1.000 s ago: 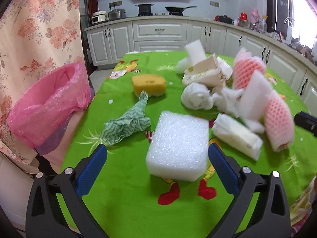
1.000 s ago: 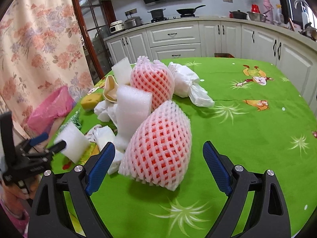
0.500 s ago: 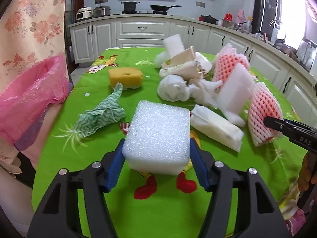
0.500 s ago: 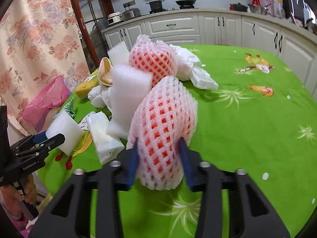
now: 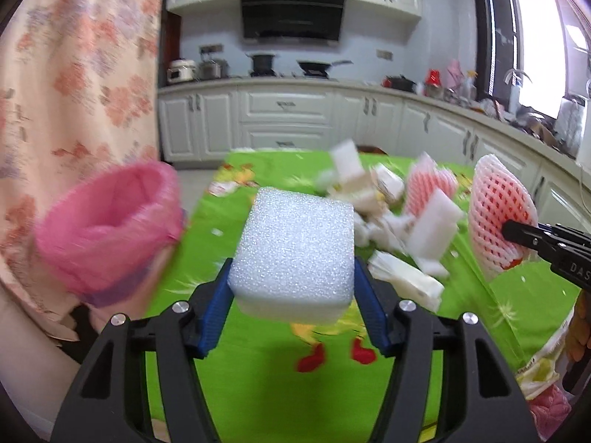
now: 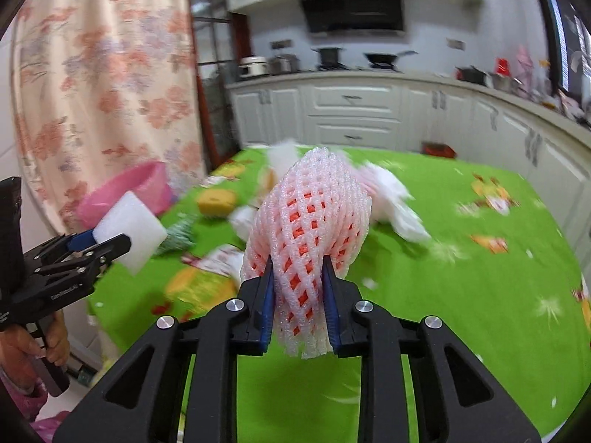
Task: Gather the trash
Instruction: 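Carry both items over the pink bin and open both tools to drop them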
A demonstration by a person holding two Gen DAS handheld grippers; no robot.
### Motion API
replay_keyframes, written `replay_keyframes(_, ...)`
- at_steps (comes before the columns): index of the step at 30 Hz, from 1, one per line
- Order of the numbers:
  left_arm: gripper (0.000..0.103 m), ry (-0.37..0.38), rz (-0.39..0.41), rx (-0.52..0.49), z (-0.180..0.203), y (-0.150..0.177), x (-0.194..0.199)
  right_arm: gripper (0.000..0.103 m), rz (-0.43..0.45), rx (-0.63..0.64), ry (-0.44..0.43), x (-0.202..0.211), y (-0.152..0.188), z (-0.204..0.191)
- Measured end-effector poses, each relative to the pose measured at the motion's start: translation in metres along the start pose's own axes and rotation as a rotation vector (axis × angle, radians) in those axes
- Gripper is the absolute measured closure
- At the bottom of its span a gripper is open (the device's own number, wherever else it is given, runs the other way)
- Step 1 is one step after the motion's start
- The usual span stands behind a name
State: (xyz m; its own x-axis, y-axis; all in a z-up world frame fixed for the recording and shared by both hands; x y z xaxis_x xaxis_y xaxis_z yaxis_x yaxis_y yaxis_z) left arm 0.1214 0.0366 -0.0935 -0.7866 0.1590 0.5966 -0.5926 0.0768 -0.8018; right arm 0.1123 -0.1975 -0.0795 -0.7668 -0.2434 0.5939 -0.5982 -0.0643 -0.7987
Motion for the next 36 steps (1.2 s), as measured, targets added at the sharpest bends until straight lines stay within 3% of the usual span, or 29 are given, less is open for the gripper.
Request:
replay_keyframes(12, 0.043, -0.200, 0.037, 0.126, -0.123, -0.041, 0.047, 0.079, 0.030, 0.296, -0.236, -0.037, -0.072, -0.162)
replay_keyframes(18, 0.043, -0.236, -0.003, 0.240, -0.197, -0.061, 0.033, 0.078, -0.044, 0.275, -0.363, -0.074, -0.101, -0.215)
replay_keyframes(27, 0.043, -0.280, -0.062, 0.316, -0.278, -0.074, -0.012, 0.078, -0.110, 0.287, -0.348, -0.142, -0.132, -0.269)
replay_keyframes(36, 0.042, -0.281, -0.084, 0.338, -0.294, -0.074, -0.027, 0.077, -0.144, 0.375, -0.275, -0.184, -0.130, -0.308)
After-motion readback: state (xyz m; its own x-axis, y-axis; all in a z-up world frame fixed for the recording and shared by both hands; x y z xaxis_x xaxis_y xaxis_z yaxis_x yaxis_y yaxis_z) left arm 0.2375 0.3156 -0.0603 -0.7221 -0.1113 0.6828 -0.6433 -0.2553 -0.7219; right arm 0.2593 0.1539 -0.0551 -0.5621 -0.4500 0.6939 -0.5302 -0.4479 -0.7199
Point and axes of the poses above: each gripper's, at about its wrist camera, not at the fingertips, and x roughly against the way its jaws point, z to its right, y to its underside, the point moved 5 cm from there along -x, roughly the way its jaws point, and after that the axes turned 5 degrees about -z, right-handed, at the moved point
